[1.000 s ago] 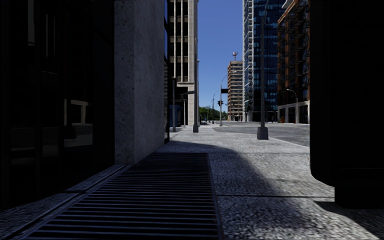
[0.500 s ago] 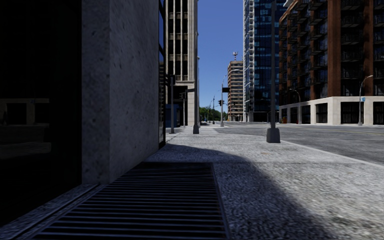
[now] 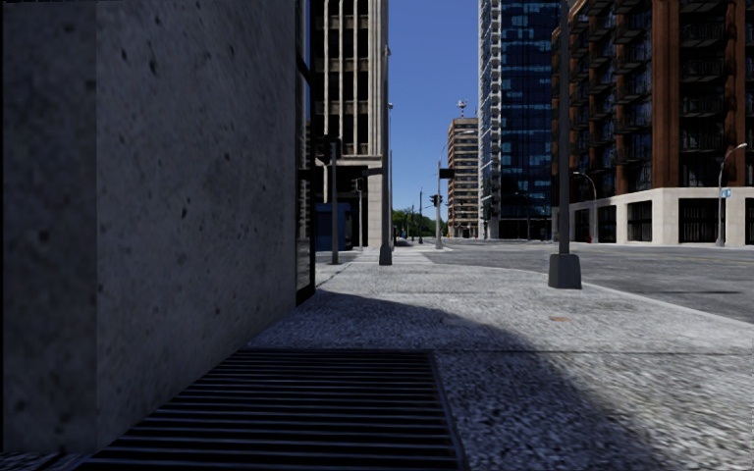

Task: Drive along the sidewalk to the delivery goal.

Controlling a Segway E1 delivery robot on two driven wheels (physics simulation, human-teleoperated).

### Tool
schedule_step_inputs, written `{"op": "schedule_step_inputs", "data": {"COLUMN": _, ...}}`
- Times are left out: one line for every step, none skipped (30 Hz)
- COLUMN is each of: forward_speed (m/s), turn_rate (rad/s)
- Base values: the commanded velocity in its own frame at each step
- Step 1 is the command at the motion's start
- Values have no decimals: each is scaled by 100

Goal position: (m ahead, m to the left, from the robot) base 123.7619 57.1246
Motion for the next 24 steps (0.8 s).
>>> {"op": "schedule_step_inputs", "data": {"forward_speed": 200, "turn_rate": 0}}
{"op": "schedule_step_inputs", "data": {"forward_speed": 200, "turn_rate": 0}}
{"op": "schedule_step_inputs", "data": {"forward_speed": 200, "turn_rate": 0}}
{"op": "schedule_step_inputs", "data": {"forward_speed": 200, "turn_rate": 0}}
{"op": "schedule_step_inputs", "data": {"forward_speed": 200, "turn_rate": 0}}
{"op": "schedule_step_inputs", "data": {"forward_speed": 200, "turn_rate": 0}}
{"op": "schedule_step_inputs", "data": {"forward_speed": 200, "turn_rate": 0}}
{"op": "schedule_step_inputs", "data": {"forward_speed": 200, "turn_rate": 0}}
{"op": "schedule_step_inputs", "data": {"forward_speed": 200, "turn_rate": 0}}
{"op": "schedule_step_inputs", "data": {"forward_speed": 200, "turn_rate": 0}}
{"op": "schedule_step_inputs", "data": {"forward_speed": 200, "turn_rate": 0}}
{"op": "schedule_step_inputs", "data": {"forward_speed": 200, "turn_rate": 0}}
{"op": "schedule_step_inputs", "data": {"forward_speed": 200, "turn_rate": 0}}
{"op": "schedule_step_inputs", "data": {"forward_speed": 200, "turn_rate": 0}}
{"op": "schedule_step_inputs", "data": {"forward_speed": 200, "turn_rate": 0}}
{"op": "schedule_step_inputs", "data": {"forward_speed": 200, "turn_rate": 0}}
{"op": "schedule_step_inputs", "data": {"forward_speed": 200, "turn_rate": 0}}
{"op": "schedule_step_inputs", "data": {"forward_speed": 200, "turn_rate": 0}}
{"op": "schedule_step_inputs", "data": {"forward_speed": 200, "turn_rate": 0}}
{"op": "schedule_step_inputs", "data": {"forward_speed": 200, "turn_rate": 0}}
{"op": "schedule_step_inputs", "data": {"forward_speed": 200, "turn_rate": 0}}
{"op": "schedule_step_inputs", "data": {"forward_speed": 200, "turn_rate": 0}}
{"op": "schedule_step_inputs", "data": {"forward_speed": 200, "turn_rate": 0}}
{"op": "schedule_step_inputs", "data": {"forward_speed": 200, "turn_rate": 0}}
